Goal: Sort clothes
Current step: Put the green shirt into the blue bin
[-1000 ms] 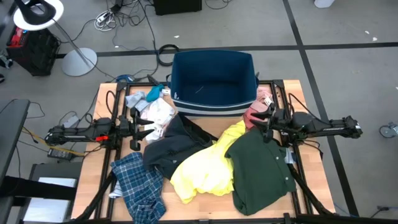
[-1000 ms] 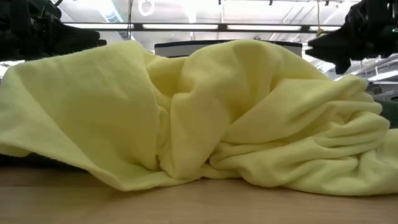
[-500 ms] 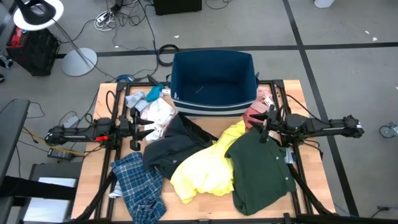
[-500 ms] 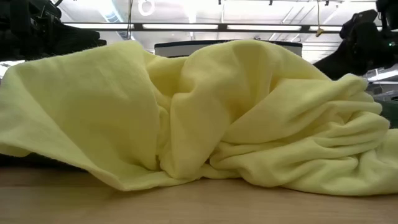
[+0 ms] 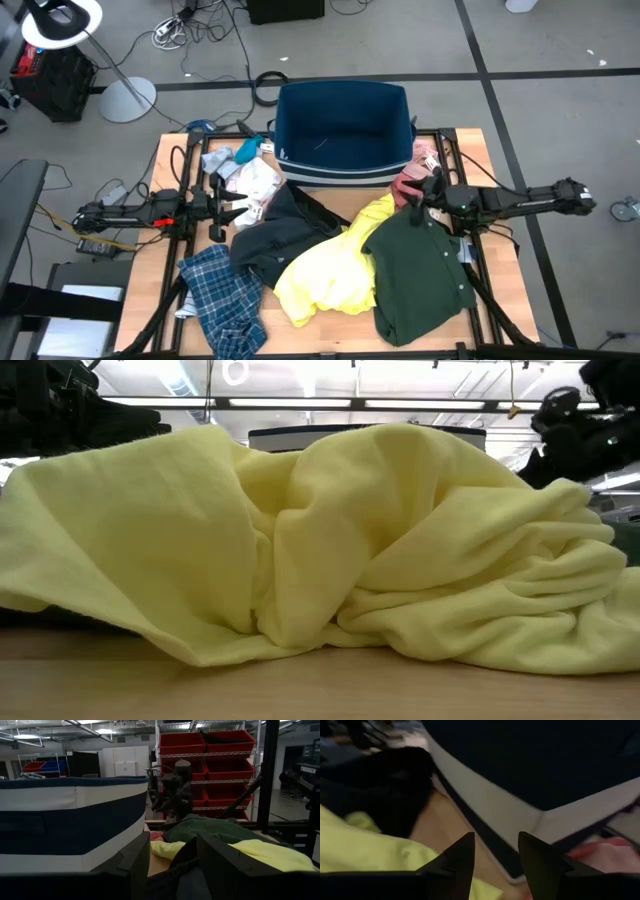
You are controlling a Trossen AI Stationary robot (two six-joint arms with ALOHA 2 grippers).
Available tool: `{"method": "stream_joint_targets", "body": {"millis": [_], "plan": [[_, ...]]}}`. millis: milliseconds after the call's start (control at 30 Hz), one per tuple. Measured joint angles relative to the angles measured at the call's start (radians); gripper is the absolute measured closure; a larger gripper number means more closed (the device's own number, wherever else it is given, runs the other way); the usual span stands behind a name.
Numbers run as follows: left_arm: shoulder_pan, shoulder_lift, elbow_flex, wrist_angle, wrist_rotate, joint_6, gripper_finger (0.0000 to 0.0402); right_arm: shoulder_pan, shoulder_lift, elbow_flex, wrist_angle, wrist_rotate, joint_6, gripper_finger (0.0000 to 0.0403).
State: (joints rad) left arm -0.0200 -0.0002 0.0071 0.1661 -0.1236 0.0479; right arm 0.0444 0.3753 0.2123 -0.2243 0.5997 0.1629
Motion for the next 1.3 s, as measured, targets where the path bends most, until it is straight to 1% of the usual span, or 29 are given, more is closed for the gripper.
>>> {"method": "stream_joint_targets", "body": {"millis": [100, 300, 467, 600, 800, 900, 1033, 1167, 1300], "plan": [[0.000, 0.000, 0.000, 0.000, 0.000, 0.000, 0.0234, 0.000, 0.064, 0.092, -0.098, 0.035, -0.001, 0.0250], [0.000, 0.000, 0.000, 0.000, 0.000, 0.000, 0.0234, -0.012, 0.181, 0.293, -0.248, 0.061, -0.009, 0.0250], [0.000, 0.000, 0.000, 0.000, 0.000, 0.000, 0.0234, -0.046, 0.274, 0.465, -0.379, 0.062, 0.002, 0.0250], [0.000, 0.000, 0.000, 0.000, 0.000, 0.000, 0.0234, -0.077, 0.359, 0.598, -0.504, 0.043, 0.052, 0.0250], [0.000, 0.000, 0.000, 0.000, 0.000, 0.000, 0.0234, -0.152, 0.507, 0.758, -0.719, -0.056, 0.162, 0.0250], [0.000, 0.000, 0.000, 0.000, 0.000, 0.000, 0.0234, -0.191, 0.579, 0.811, -0.802, -0.112, 0.201, 0.0250], [0.000, 0.000, 0.000, 0.000, 0.000, 0.000, 0.0234, -0.237, 0.659, 0.874, -0.944, -0.218, 0.251, 0.0250], [0.000, 0.000, 0.000, 0.000, 0.000, 0.000, 0.0234, -0.249, 0.688, 0.921, -1.033, -0.309, 0.301, 0.0250], [0.000, 0.000, 0.000, 0.000, 0.000, 0.000, 0.0234, -0.232, 0.676, 0.927, -1.060, -0.412, 0.392, 0.0250]]}}
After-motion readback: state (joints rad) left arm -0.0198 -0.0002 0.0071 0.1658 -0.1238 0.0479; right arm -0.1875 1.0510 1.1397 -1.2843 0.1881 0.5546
